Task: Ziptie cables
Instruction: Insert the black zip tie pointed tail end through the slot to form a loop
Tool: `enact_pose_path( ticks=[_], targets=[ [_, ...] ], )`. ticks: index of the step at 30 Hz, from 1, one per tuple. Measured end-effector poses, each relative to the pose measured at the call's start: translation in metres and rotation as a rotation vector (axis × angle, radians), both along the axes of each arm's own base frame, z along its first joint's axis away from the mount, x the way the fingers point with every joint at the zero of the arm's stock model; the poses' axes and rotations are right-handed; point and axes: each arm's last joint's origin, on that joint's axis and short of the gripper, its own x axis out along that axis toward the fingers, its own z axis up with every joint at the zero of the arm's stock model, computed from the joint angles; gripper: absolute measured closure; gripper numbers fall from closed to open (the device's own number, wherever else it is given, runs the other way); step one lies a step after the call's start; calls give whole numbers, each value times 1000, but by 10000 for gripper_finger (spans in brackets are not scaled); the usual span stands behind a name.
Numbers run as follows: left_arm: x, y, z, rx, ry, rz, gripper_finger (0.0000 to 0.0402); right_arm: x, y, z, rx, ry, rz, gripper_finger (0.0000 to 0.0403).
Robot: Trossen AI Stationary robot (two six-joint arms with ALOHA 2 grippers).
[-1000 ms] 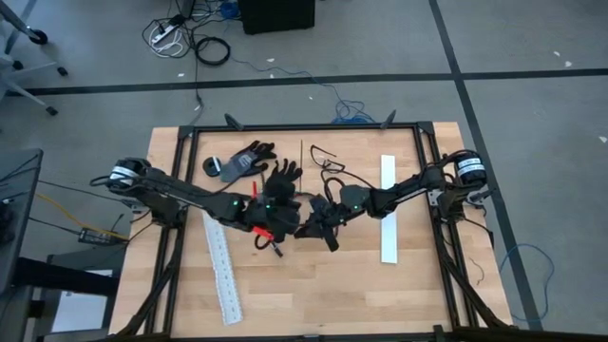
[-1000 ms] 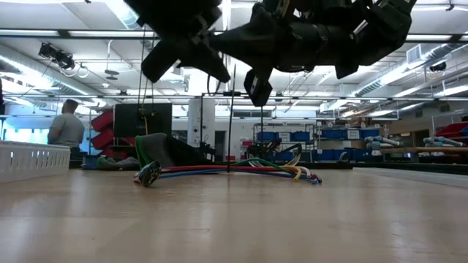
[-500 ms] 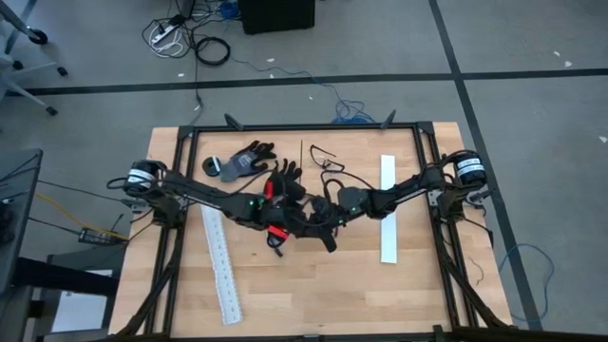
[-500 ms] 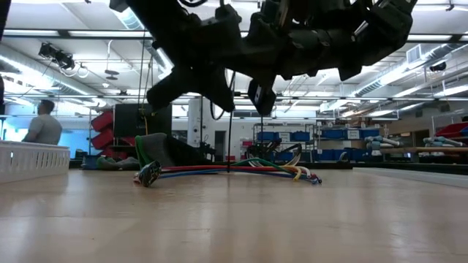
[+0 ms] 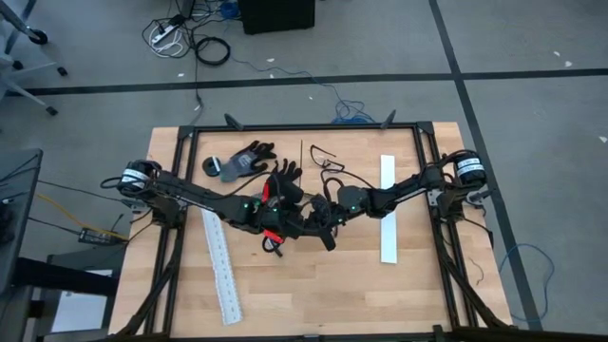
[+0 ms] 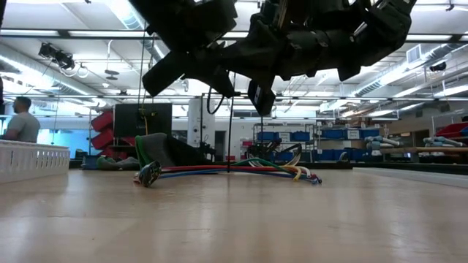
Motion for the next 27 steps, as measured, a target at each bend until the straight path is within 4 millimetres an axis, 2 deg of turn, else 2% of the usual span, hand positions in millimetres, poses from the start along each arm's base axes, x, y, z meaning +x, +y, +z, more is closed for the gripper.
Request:
enact_pose_path(
  ticks=[27],
  targets=[
    [1, 2, 1, 13, -18, 14, 401, 0, 7, 2, 8, -15, -2, 403]
  ],
)
